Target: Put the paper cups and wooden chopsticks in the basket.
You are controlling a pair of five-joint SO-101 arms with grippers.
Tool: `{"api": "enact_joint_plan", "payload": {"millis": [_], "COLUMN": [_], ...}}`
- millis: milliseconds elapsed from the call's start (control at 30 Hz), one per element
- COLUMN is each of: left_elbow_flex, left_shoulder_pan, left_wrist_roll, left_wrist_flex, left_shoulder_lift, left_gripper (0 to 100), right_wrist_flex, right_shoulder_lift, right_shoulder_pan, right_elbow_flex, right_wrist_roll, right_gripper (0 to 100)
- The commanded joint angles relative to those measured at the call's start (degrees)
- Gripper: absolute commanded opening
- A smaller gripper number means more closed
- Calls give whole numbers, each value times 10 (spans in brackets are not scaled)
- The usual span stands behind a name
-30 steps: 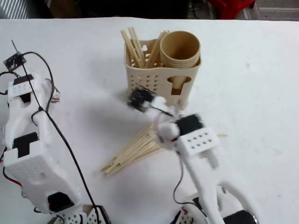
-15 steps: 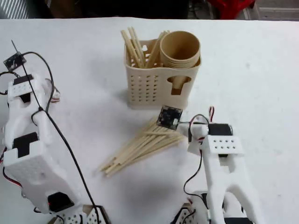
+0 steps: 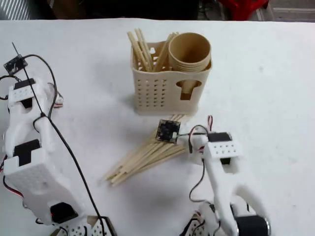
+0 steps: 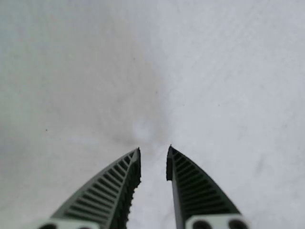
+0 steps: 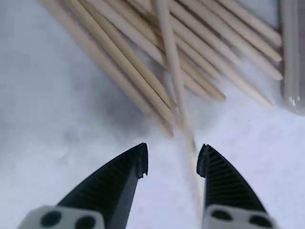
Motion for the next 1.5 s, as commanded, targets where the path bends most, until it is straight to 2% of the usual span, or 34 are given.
{"api": "enact_joint_plan", "payload": {"millis": [0,467,800,1000,1200,1333,1467], "left_elbow_flex": [-4,-4,-3,-4,-4,-4,-4], "left_shoulder_pan": [-4,-4,-4,-4,-4,-4,-4], "left_wrist_roll": [8,8,8,8,8,8,8], "left_wrist_flex": [-9,-9,-9,-9,-9,-9,-9], "left_shoulder_lift": [-4,-4,-4,-4,-4,-4,-4], "left_gripper": [109,109,109,109,109,109,109], "right_wrist_flex": [-14,-11,-9,37,133,148,136], "right_shoulder_lift": [58,150,104,-5,-168,-276,-330], "right_shoulder_pan": [6,9,10,4,-50,-110,-160], "right_elbow_flex": [-62,-117,-117,-117,-117,-126,-210], "right_wrist_roll": [1,0,-105,-155,-207,-285,-395], "right_gripper": [183,57,16,16,16,16,16]}}
